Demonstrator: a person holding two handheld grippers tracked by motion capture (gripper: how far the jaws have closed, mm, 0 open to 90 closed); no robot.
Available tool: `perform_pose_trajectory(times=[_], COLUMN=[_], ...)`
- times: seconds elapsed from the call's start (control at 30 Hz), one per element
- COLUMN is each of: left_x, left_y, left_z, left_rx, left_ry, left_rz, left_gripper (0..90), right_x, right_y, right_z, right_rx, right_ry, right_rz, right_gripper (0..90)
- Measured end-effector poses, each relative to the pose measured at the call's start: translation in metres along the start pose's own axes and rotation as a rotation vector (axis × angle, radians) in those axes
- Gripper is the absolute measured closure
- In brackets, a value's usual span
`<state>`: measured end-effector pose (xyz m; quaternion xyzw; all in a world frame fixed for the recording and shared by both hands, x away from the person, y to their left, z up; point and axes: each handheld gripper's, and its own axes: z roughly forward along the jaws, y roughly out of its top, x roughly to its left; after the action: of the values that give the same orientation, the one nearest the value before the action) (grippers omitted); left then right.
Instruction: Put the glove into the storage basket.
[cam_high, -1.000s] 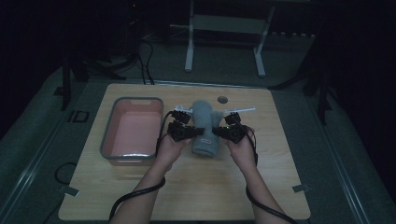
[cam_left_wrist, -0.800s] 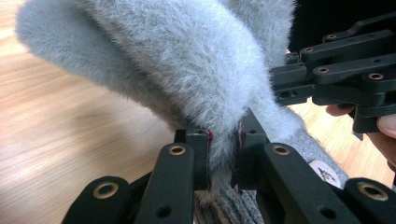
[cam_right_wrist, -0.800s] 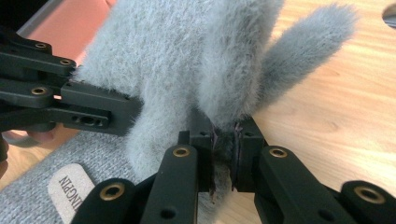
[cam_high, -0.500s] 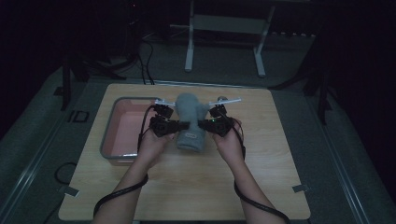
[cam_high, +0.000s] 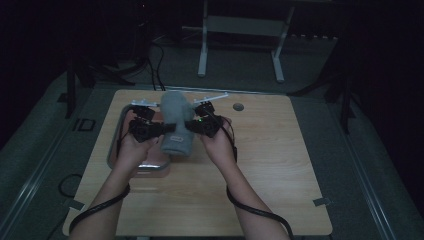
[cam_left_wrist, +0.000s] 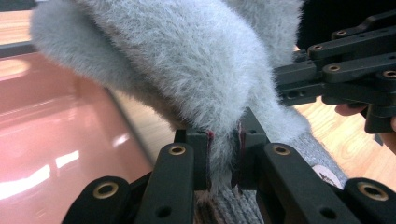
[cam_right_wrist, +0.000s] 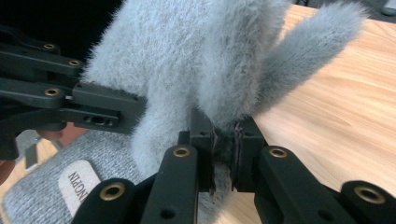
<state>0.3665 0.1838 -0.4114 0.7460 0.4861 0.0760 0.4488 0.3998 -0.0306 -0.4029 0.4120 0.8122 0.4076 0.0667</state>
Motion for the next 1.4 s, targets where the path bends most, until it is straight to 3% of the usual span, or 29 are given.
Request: perform_pose_trajectory(times=[0.3,0.47,0.63,0.9,1.2,1.4], left_x=[0.032,0.048,0.061,0.076,0.082,0.076], left_y=[-0.01,-0.021,-0.033,-0.049,-0.052,-0.049], left_z=[-0.031,-0.034,-0.023,0.004,0.023,0.039], left_rx=[0.003,0.02,0.055,0.111,0.206,0.344], left_ry=[0.06,0.086,0.098,0.098,0.162,0.253], left_rz=[-0.02,-0.04,-0.066,-0.095,-0.074,-0.014], left_gripper=[80.7,80.7,80.7,80.6,80.5,79.5], right_x=[0.036,0.05,0.053,0.043,0.043,0.046], right_y=[0.021,0.023,0.017,0.002,-0.006,-0.011], right_z=[0.033,0.054,0.077,0.106,0.136,0.149], right_rx=[0.034,0.062,0.105,0.182,0.259,0.302], right_ry=[0.031,0.031,0.016,-0.014,-0.072,-0.108], right_rz=[-0.033,-0.055,-0.053,-0.025,-0.036,-0.068], right_gripper=[82.0,82.1,82.0,82.1,82.0,81.0])
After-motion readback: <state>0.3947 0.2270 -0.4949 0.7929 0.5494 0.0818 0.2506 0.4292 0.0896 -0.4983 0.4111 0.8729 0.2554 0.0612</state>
